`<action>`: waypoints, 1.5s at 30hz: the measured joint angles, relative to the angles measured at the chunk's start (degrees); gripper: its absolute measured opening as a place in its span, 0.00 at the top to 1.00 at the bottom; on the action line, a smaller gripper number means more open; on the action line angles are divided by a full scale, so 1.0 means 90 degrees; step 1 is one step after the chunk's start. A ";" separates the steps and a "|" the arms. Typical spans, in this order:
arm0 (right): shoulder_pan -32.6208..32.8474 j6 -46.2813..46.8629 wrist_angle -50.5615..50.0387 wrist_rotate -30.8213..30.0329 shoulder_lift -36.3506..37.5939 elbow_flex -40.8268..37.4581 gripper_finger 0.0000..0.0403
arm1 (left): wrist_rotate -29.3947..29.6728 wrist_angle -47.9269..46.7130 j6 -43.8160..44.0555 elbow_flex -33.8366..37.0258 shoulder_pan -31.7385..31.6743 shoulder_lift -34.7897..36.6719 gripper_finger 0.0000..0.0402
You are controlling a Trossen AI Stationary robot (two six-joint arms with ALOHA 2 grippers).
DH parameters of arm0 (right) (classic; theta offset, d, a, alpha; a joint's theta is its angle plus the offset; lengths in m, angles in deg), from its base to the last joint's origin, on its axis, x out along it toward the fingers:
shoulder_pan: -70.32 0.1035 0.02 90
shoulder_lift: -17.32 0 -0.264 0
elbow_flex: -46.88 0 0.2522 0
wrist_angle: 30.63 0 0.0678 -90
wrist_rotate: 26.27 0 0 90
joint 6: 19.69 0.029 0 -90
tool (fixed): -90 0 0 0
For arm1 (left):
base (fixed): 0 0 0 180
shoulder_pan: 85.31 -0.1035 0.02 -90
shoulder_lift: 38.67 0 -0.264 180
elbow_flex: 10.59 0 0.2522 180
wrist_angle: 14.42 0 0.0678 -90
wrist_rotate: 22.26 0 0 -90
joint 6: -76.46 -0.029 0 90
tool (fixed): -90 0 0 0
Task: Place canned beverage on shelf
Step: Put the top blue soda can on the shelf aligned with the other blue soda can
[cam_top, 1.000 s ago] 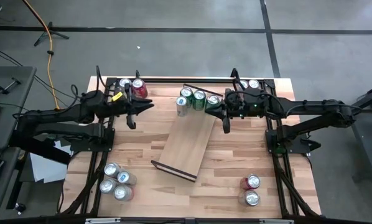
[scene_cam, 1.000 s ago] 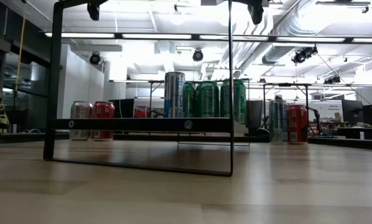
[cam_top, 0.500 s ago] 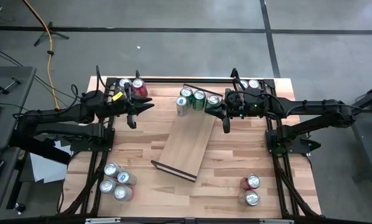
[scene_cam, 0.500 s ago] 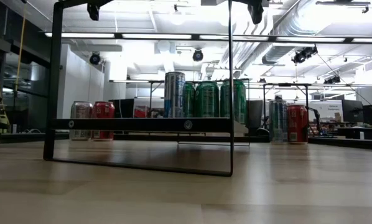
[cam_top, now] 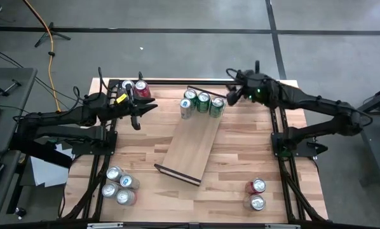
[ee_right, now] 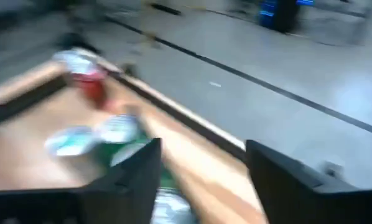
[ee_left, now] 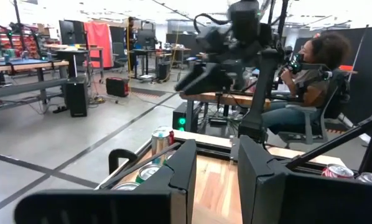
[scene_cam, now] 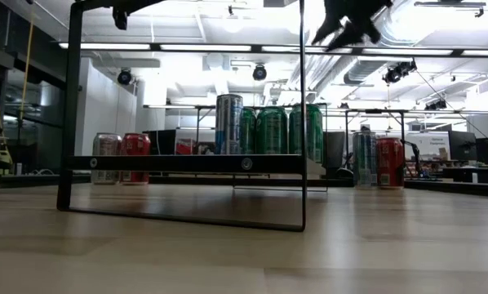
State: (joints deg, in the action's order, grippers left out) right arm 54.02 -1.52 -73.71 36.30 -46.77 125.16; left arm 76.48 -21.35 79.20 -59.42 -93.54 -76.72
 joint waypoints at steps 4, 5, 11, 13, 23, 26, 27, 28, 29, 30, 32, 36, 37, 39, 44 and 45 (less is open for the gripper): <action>-0.0871 0.0498 -0.0723 -0.0096 -0.0050 -0.0004 0.28 | 0.0116 0.0000 0.0014 0.0000 0.0000 0.0000 0.88; -0.1147 0.0658 -0.0914 -0.0021 -0.0105 -0.0004 0.24 | 0.0118 0.0000 0.0012 0.0000 0.0000 0.0000 0.88; -0.2826 0.1711 -0.1661 0.0673 -0.0701 -0.0011 0.18 | 0.0144 0.0003 0.0012 0.0000 0.0000 0.0000 0.86; -0.3206 0.1850 -0.1646 0.0917 -0.0968 -0.0013 0.18 | 0.0143 0.0002 0.0017 0.0000 0.0000 0.0000 0.86; -0.3744 0.1984 -0.2047 0.1741 -0.2077 0.0038 0.18 | 0.0145 0.0005 0.0019 0.0000 0.0000 0.0000 0.85; -0.3737 0.1978 -0.2219 0.1744 -0.2162 0.0038 0.18 | 0.0183 0.0005 0.0015 0.0002 0.0000 0.0000 0.85; -0.3721 0.1955 -0.2264 0.1746 -0.2166 0.0038 0.18 | 0.0231 0.0005 0.0015 0.0002 0.0000 0.0000 0.85; -0.3693 0.1953 -0.2287 0.1747 -0.2167 0.0038 0.18 | 0.0271 0.0005 0.0015 0.0002 0.0001 0.0000 0.85; -0.3665 0.1956 -0.2288 0.1746 -0.2166 0.0038 0.18 | 0.0290 0.0005 0.0012 0.0002 0.0000 0.0000 0.85; -0.3635 0.1956 -0.2288 0.1743 -0.2166 0.0038 0.18 | 0.0306 0.0005 0.0012 0.0002 0.0000 0.0000 0.85; -0.3577 0.1952 -0.2286 0.1744 -0.2162 0.0038 0.18 | 0.0335 0.0005 0.0012 0.0002 0.0000 0.0000 0.85; -0.3504 0.1952 -0.2283 0.1686 -0.2161 0.0038 0.18 | 0.0337 0.0002 0.0012 0.0005 0.0000 0.0000 0.85; -0.3504 0.1972 -0.2285 0.1663 -0.2161 0.0038 0.18 | 0.0337 0.0000 0.0018 0.0005 0.0000 0.0000 0.85; -0.3504 0.1989 -0.2284 0.1639 -0.2161 0.0038 0.18 | 0.0337 -0.0003 0.0063 0.0005 0.0000 0.0000 0.85; -0.3504 0.2123 -0.2288 0.1608 -0.2161 0.0038 0.18 | 0.0337 -0.0009 0.0070 0.0005 0.0000 0.0000 0.85; -0.3504 0.2123 -0.2288 0.1610 -0.2161 0.0038 0.18 | 0.0335 -0.0010 0.0070 0.0005 0.0000 0.0000 0.85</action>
State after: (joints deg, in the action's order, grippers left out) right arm 22.49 17.59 -94.30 50.78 -66.23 125.50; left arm 79.49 -21.44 79.83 -59.37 -93.54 -76.72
